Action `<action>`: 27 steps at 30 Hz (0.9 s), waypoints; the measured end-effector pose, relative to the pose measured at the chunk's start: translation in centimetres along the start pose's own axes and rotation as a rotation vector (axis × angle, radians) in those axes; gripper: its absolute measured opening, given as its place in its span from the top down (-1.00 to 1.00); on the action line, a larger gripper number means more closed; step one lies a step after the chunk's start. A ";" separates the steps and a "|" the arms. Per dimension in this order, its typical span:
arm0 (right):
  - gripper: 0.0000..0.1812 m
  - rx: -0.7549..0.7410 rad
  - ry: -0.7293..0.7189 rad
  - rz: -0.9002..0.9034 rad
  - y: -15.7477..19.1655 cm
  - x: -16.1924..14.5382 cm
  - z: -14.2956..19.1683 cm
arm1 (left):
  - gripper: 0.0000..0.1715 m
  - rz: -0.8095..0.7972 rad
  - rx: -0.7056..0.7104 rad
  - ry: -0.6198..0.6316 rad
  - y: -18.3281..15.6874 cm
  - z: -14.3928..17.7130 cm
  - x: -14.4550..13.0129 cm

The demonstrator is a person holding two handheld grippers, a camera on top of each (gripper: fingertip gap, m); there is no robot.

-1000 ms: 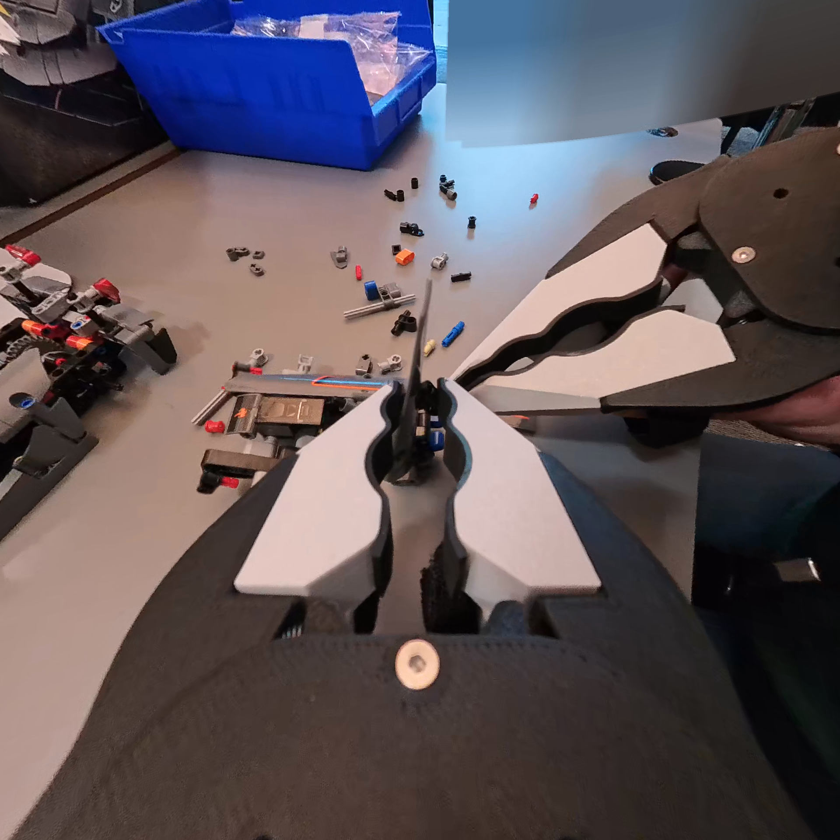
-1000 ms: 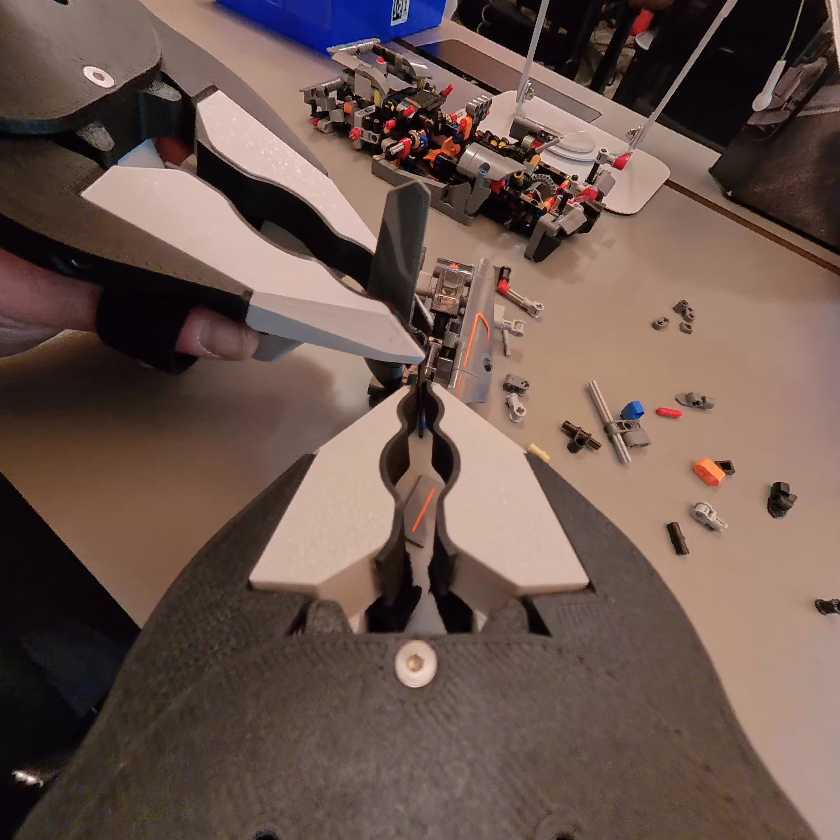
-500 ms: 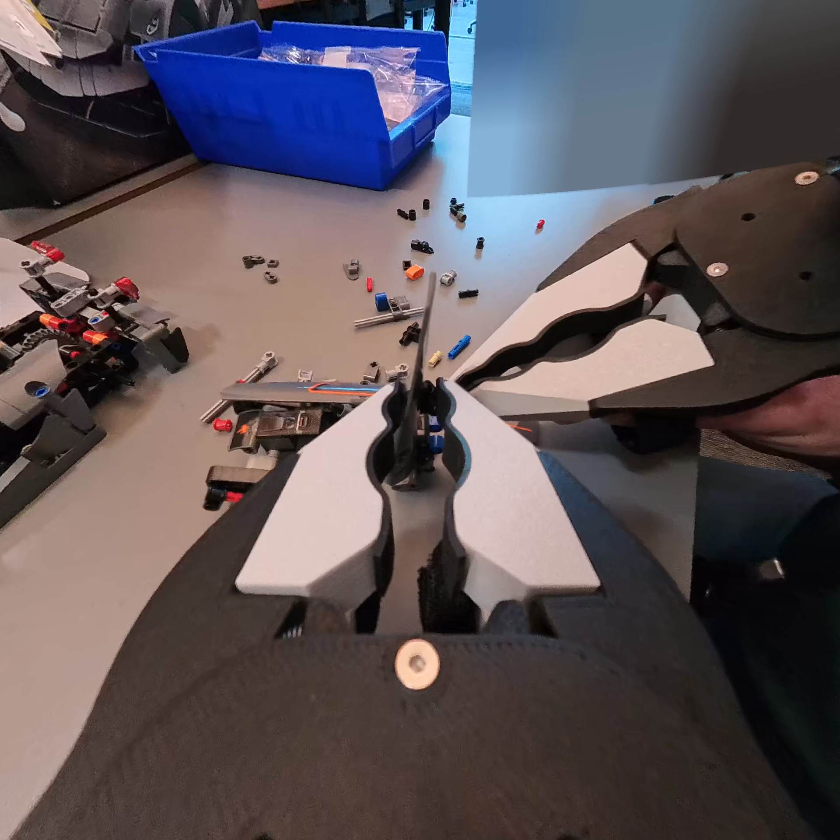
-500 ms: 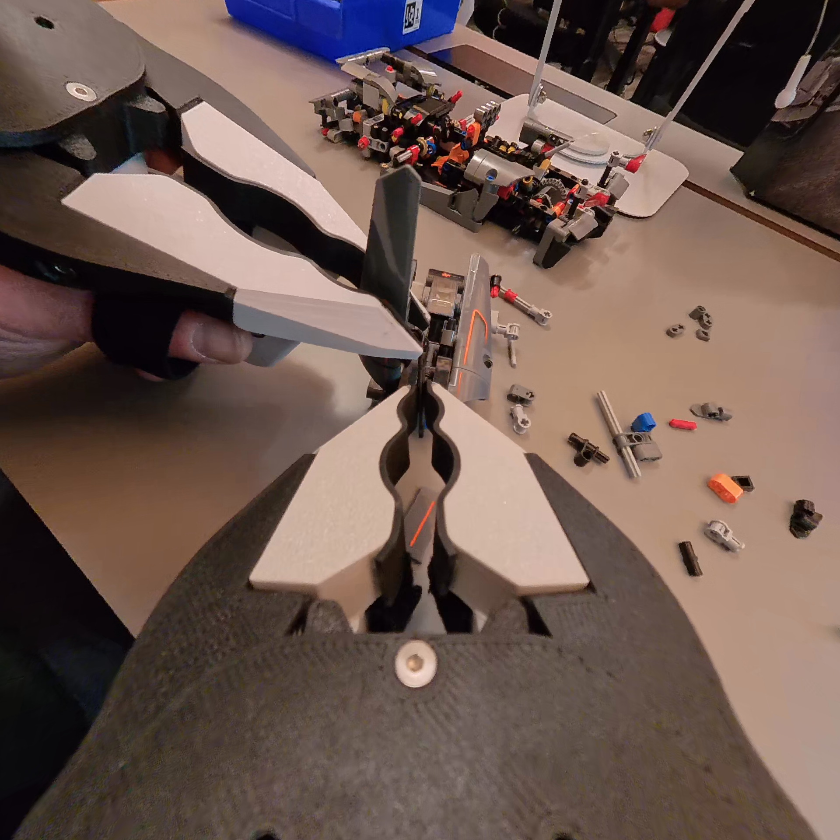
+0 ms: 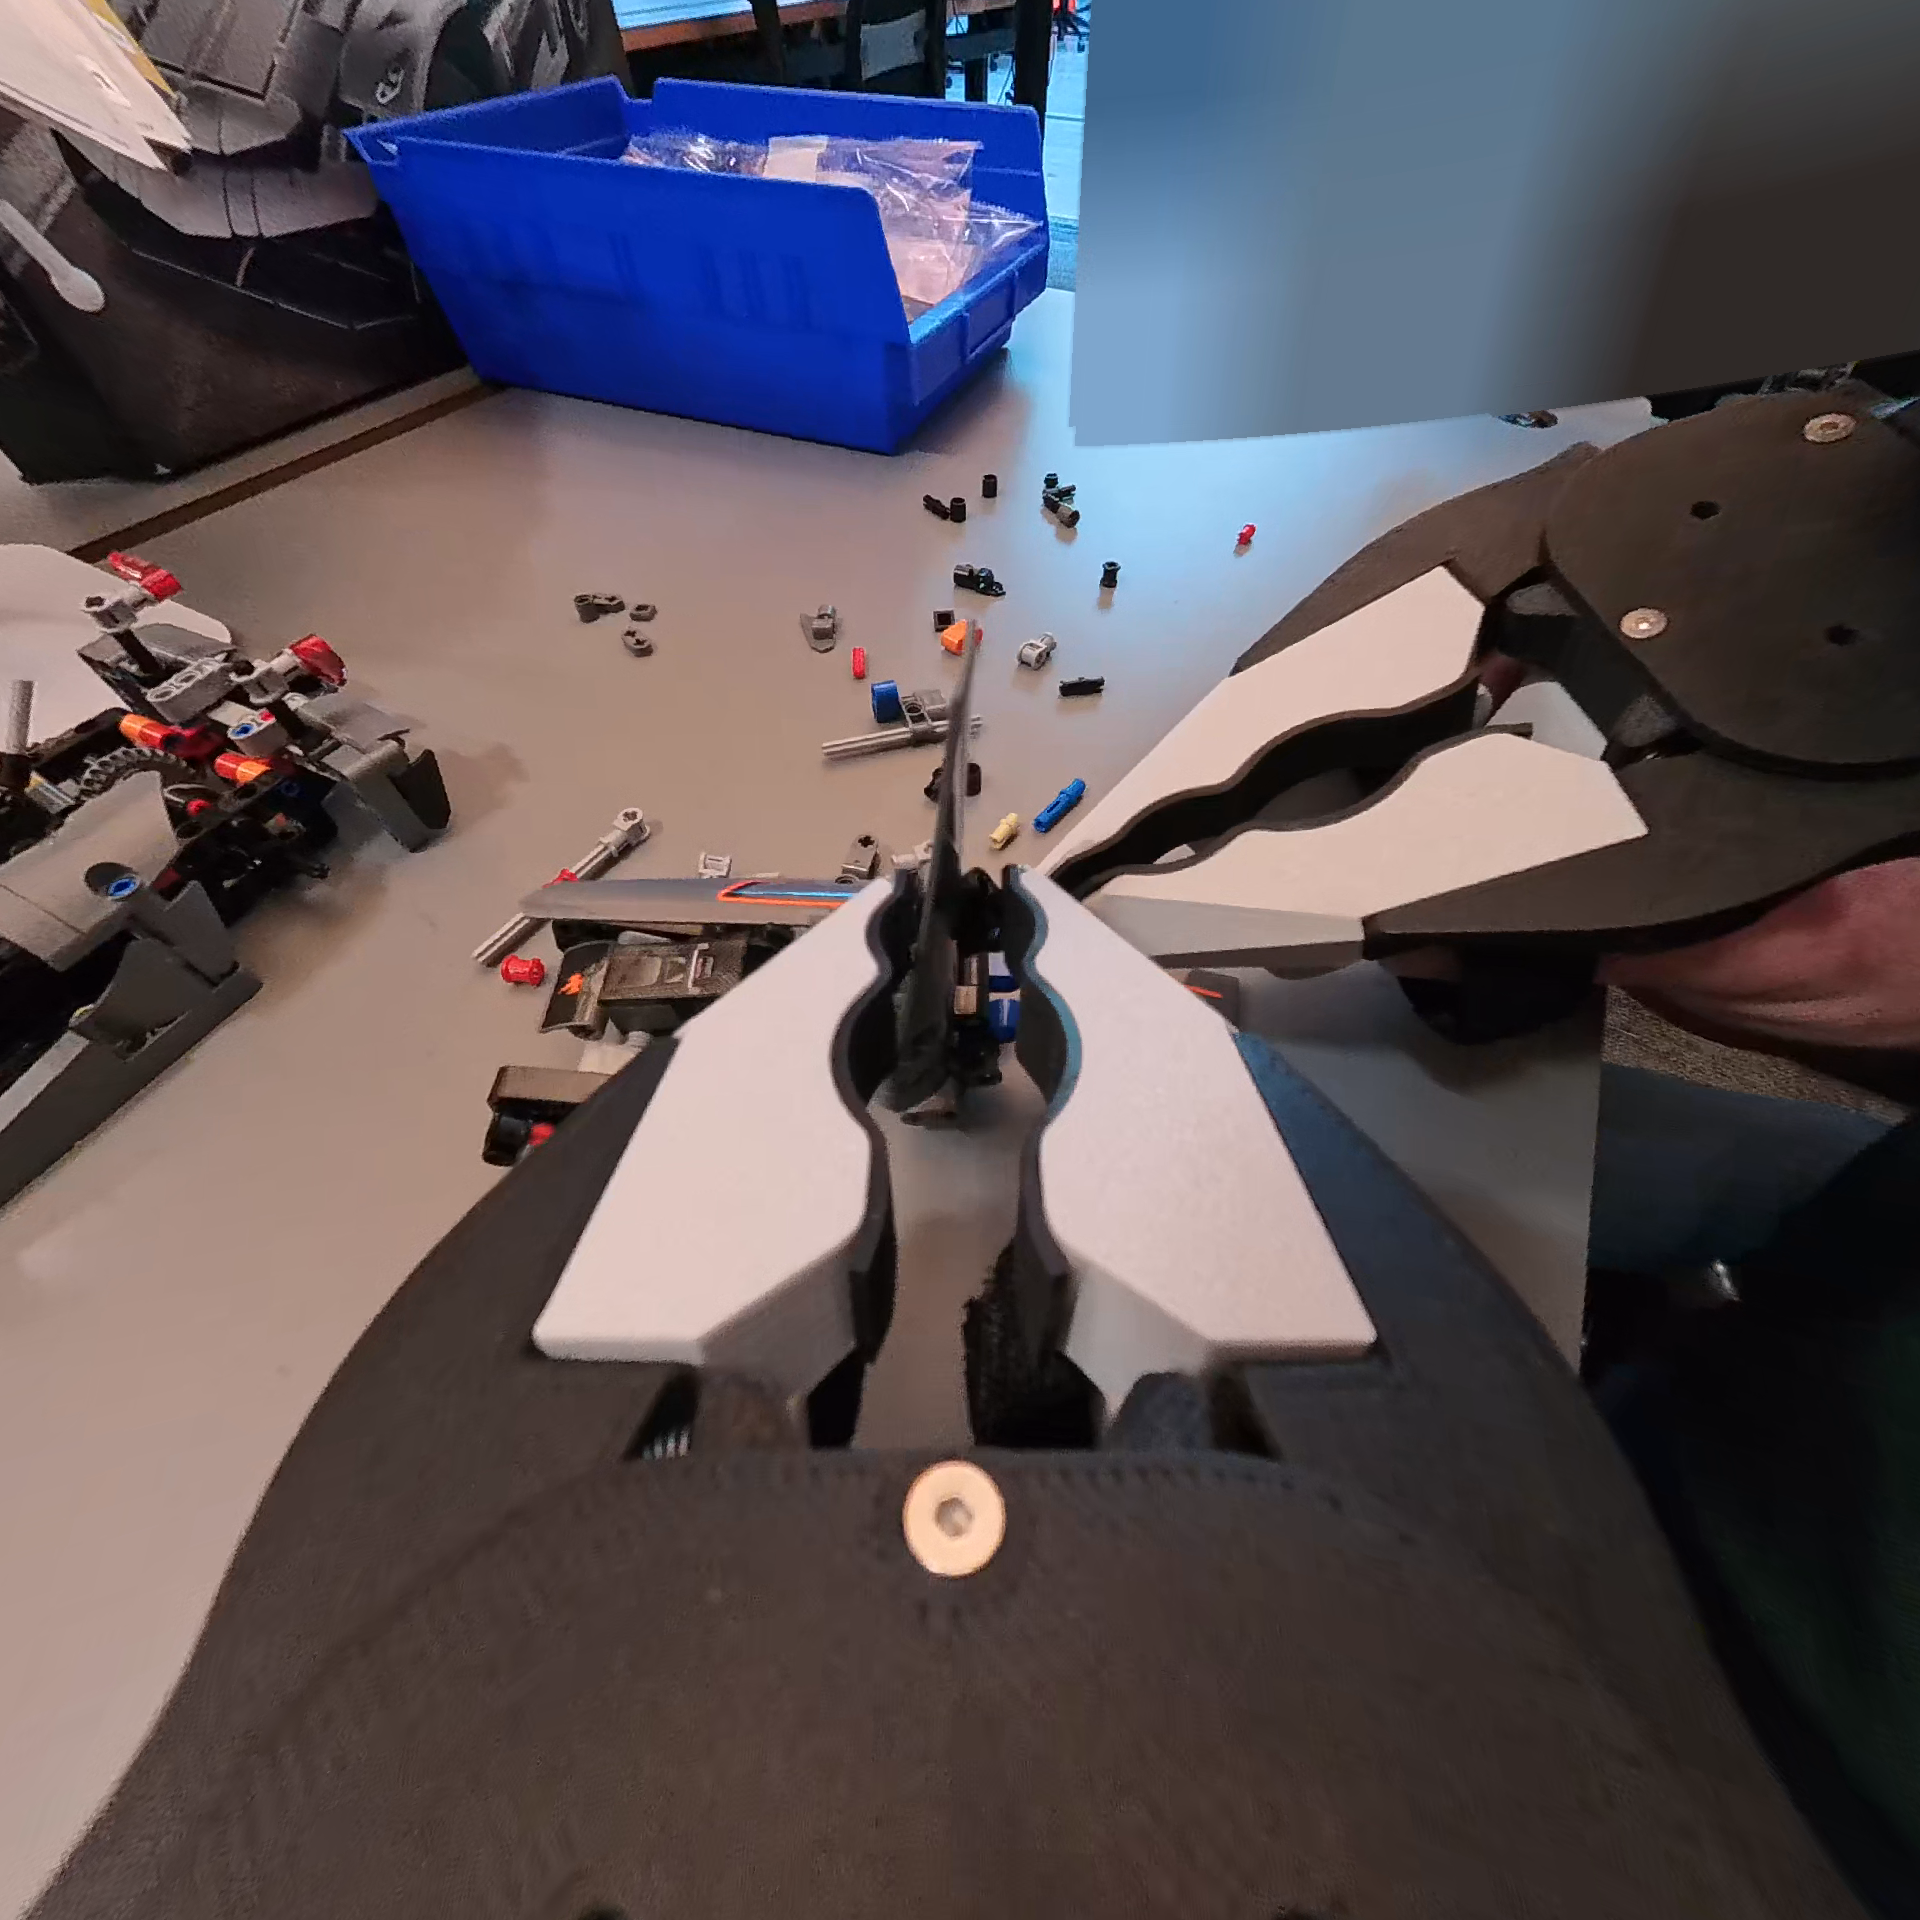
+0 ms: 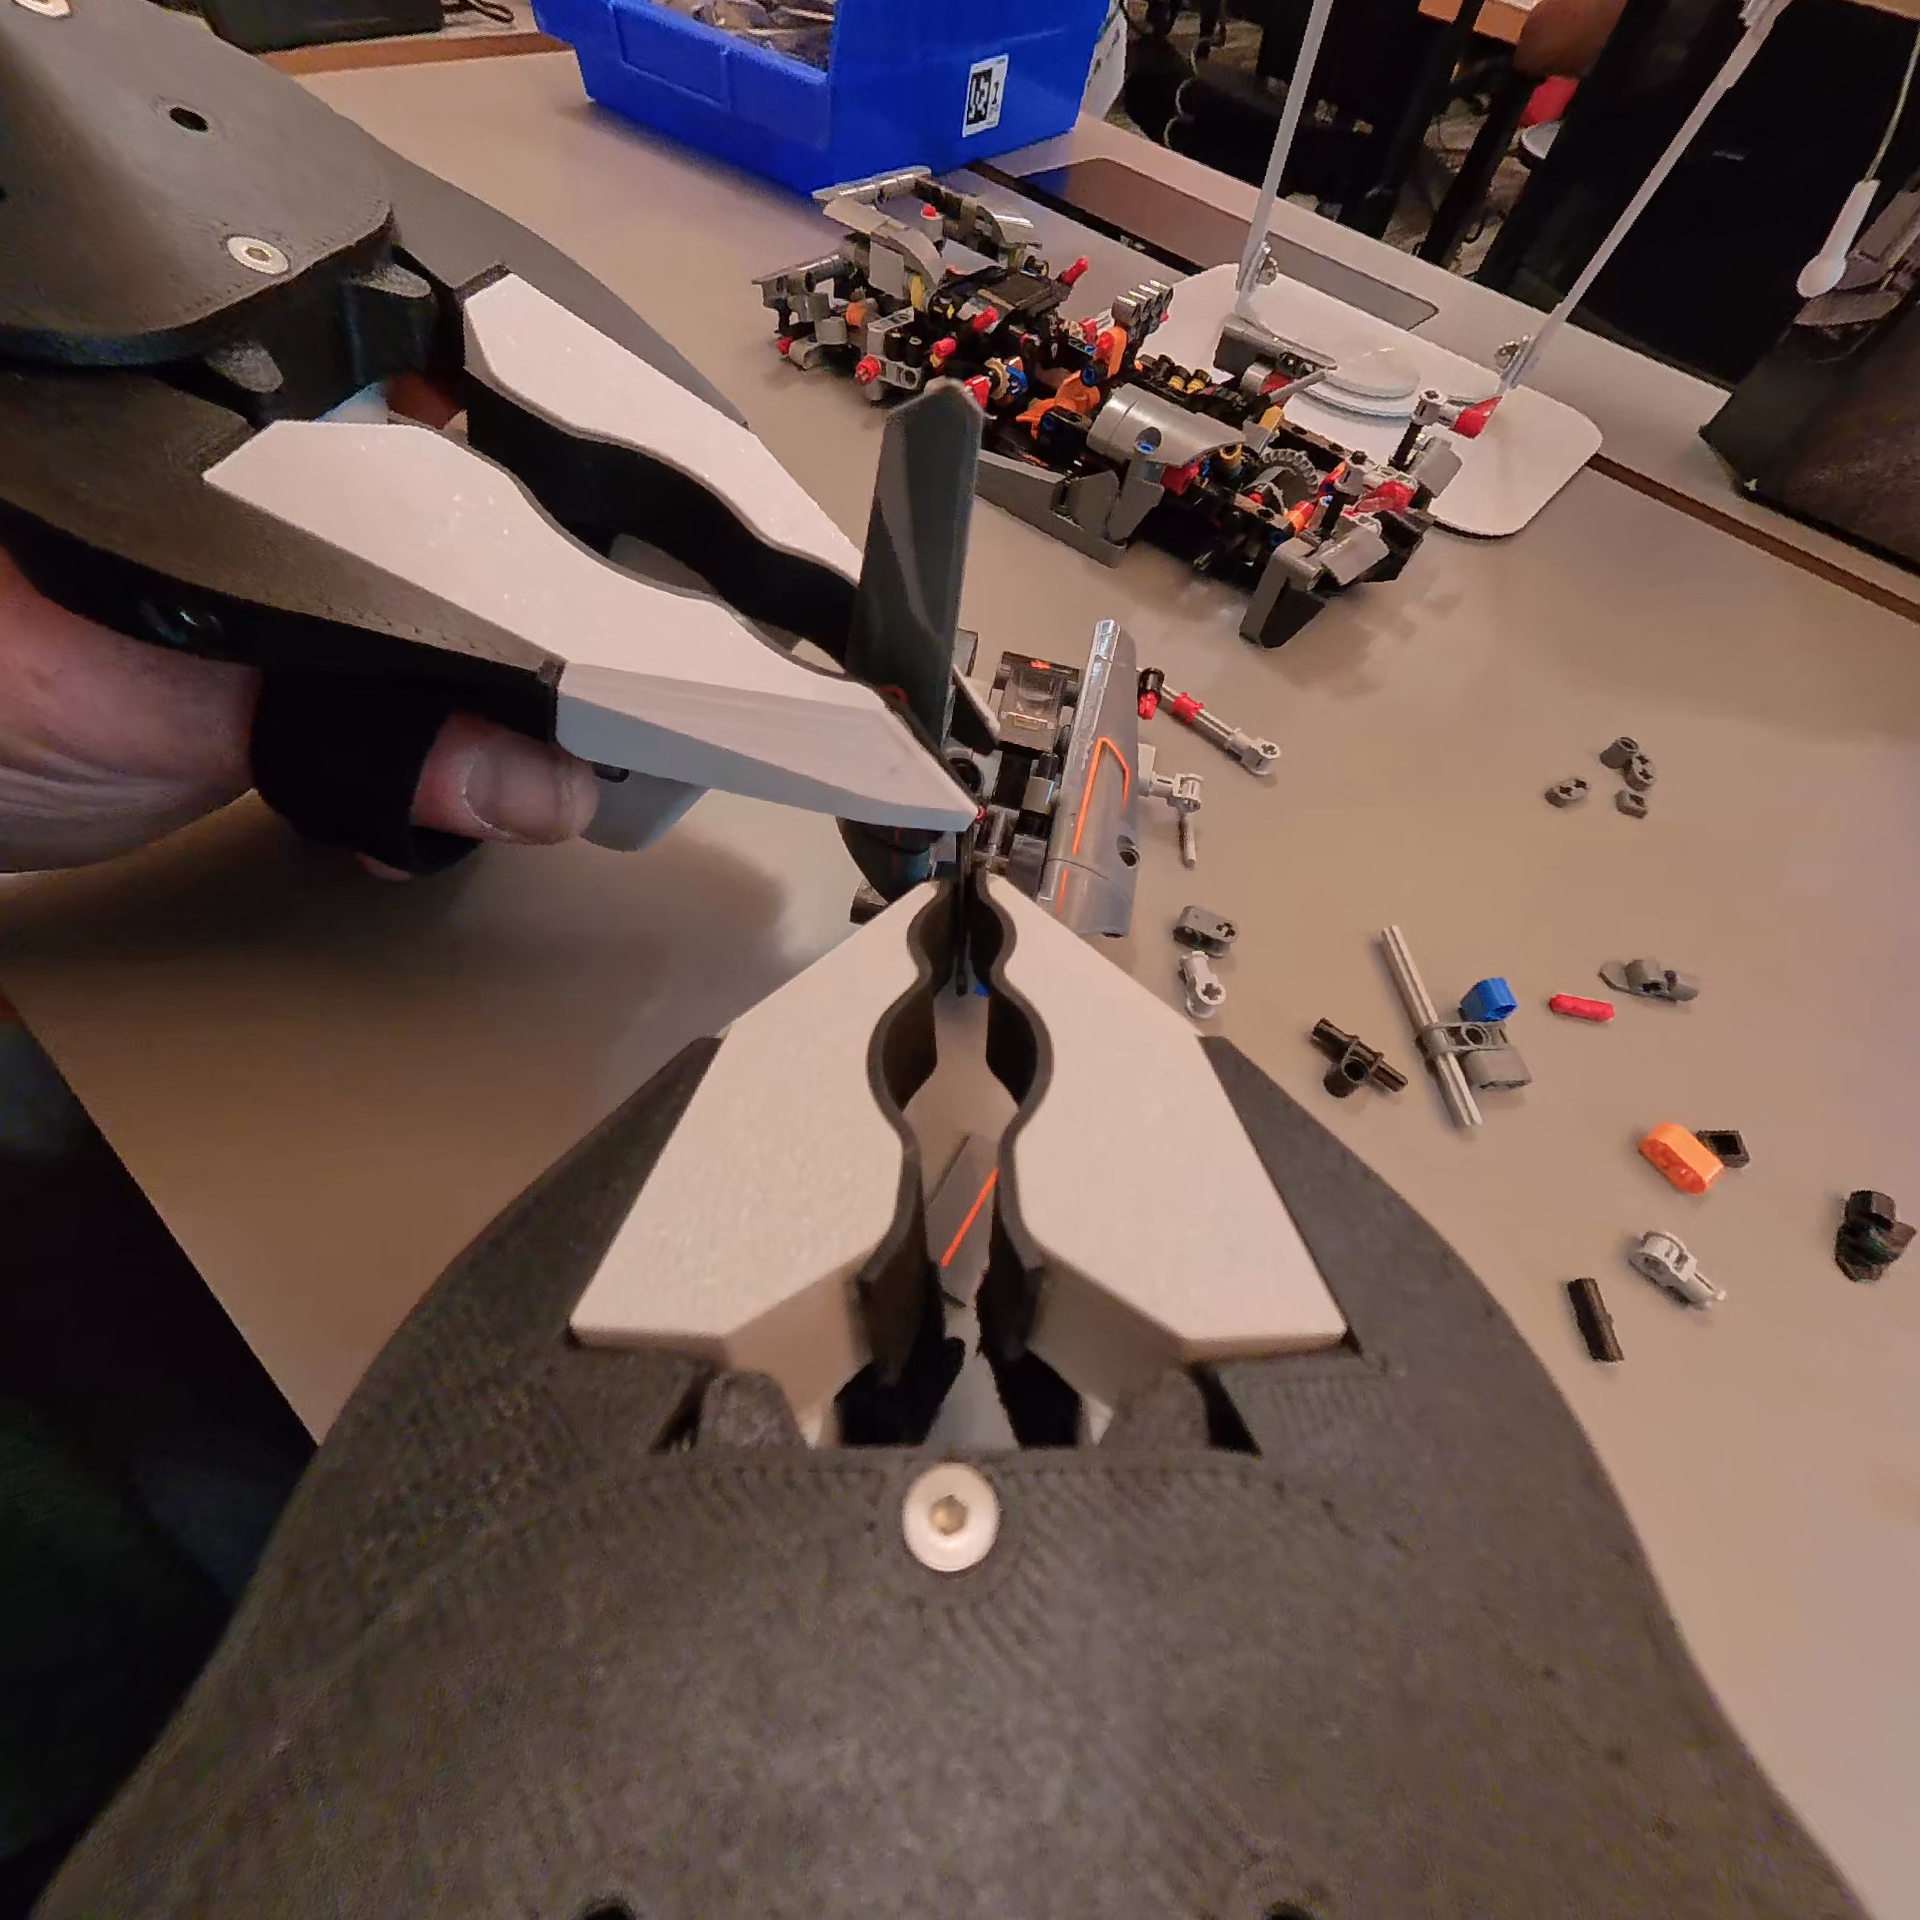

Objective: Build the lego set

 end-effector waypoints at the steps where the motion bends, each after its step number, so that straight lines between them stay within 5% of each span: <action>1: 1.00 0.001 -0.001 0.001 0.0 0.0 0.0 | 0.81 0.006 0.001 0.001 0.0 0.0 0.0; 19: 1.00 0.014 -0.028 0.000 0.0 0.3 0.1 | 0.70 0.052 -0.021 -0.015 0.0 0.3 0.2; 27: 1.00 0.017 -0.030 -0.001 0.1 0.4 0.1 | 0.80 0.030 -0.010 -0.010 0.0 0.5 0.7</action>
Point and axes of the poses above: each gripper's, where its closed fingertips meet, z back along the fingers, x out of its top, y = z × x across the jaws, the point moved 1 cm from there along z, back along the fingers, and after that the axes turned 6 degrees about z, right-handed, at the moved point
